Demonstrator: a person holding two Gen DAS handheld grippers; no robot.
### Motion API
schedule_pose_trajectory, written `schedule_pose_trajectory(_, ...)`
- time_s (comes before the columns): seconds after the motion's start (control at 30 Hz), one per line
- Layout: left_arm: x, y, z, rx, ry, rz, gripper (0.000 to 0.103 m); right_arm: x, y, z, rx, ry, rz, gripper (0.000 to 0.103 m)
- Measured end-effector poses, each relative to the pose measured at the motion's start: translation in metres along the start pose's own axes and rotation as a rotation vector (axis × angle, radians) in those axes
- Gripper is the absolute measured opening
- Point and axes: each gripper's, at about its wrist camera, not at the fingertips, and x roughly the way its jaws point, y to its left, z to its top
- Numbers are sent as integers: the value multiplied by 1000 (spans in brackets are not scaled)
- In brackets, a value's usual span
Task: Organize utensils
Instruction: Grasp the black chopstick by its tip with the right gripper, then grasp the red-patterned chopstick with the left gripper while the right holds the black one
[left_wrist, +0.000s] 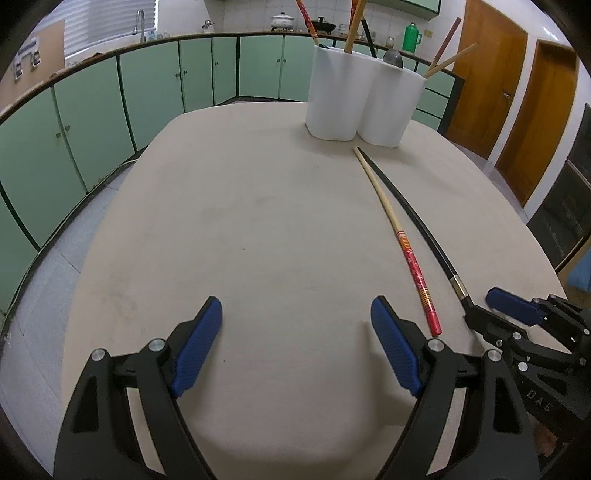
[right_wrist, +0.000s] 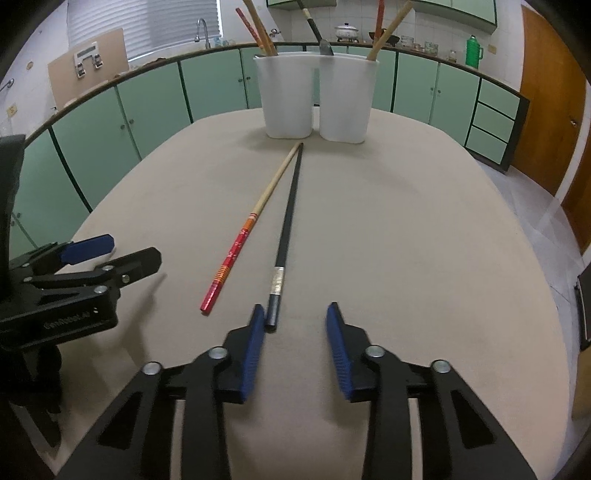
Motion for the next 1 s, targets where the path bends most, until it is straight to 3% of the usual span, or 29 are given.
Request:
schedule_pose_trajectory(0.17,-1,-6,0,9,-5,-3,80,0,7,0,-22,2,16,7)
schedule_pose_trajectory(0.63,-1,-47,-4,44,1,-50,79,-11,-40,-7,98,-12,7,6)
schedule_pose_trajectory(1.0,7,-67,-6,65,31,-30,62,-10,-61,-6,124,-25,-14,6)
